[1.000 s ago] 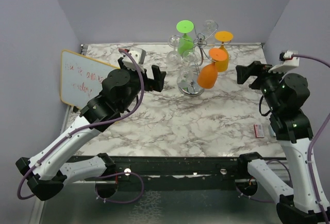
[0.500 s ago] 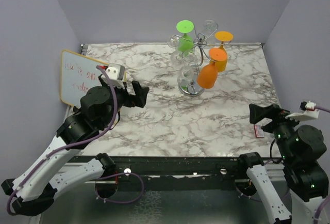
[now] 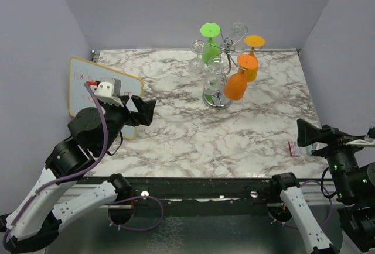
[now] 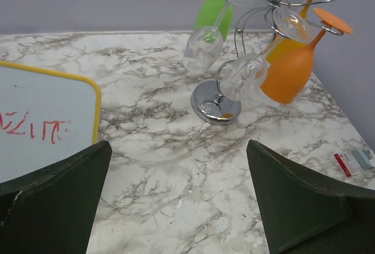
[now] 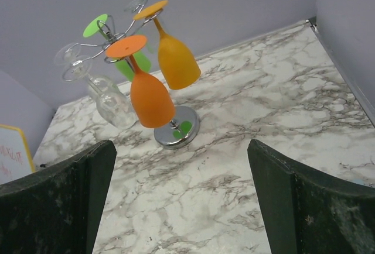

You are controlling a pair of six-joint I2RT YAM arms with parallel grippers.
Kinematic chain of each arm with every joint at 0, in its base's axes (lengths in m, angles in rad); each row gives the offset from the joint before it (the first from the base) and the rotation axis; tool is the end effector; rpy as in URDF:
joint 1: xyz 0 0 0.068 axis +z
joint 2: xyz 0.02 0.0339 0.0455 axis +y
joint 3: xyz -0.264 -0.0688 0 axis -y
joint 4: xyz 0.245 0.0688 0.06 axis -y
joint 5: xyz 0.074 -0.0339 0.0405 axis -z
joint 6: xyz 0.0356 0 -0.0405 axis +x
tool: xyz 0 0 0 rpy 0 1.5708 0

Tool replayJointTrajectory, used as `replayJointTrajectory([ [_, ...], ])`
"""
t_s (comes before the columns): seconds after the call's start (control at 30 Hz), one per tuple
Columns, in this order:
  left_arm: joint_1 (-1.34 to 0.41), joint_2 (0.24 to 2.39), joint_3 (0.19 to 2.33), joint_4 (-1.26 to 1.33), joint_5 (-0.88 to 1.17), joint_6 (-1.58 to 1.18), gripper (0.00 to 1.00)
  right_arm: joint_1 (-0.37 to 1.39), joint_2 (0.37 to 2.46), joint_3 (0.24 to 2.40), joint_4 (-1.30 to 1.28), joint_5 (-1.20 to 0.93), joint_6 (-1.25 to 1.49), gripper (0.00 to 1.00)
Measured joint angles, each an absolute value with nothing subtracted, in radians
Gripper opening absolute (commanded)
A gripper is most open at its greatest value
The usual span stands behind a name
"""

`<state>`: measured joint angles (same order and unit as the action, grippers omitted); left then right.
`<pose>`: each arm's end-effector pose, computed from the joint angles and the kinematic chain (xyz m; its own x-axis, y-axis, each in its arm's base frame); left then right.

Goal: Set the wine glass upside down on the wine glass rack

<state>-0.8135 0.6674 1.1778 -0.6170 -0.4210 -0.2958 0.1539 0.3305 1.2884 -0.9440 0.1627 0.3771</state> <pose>0.0813 -0.0649 0.4376 -0.1819 -0.1949 -0.9638 0.3461 0.9048 -0.2483 -0.0275 -0.0101 0.4356 0.0160 0.3702 -0.9288 0.0031 0.9289 0.3703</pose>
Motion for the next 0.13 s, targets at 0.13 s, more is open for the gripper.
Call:
replayJointTrajectory([
  [0.13, -0.813, 0.65, 1.169, -0.629, -0.433, -0.307, 0.99, 0.154, 0.335, 1.287, -0.944, 0.146, 0.361, 1.0],
])
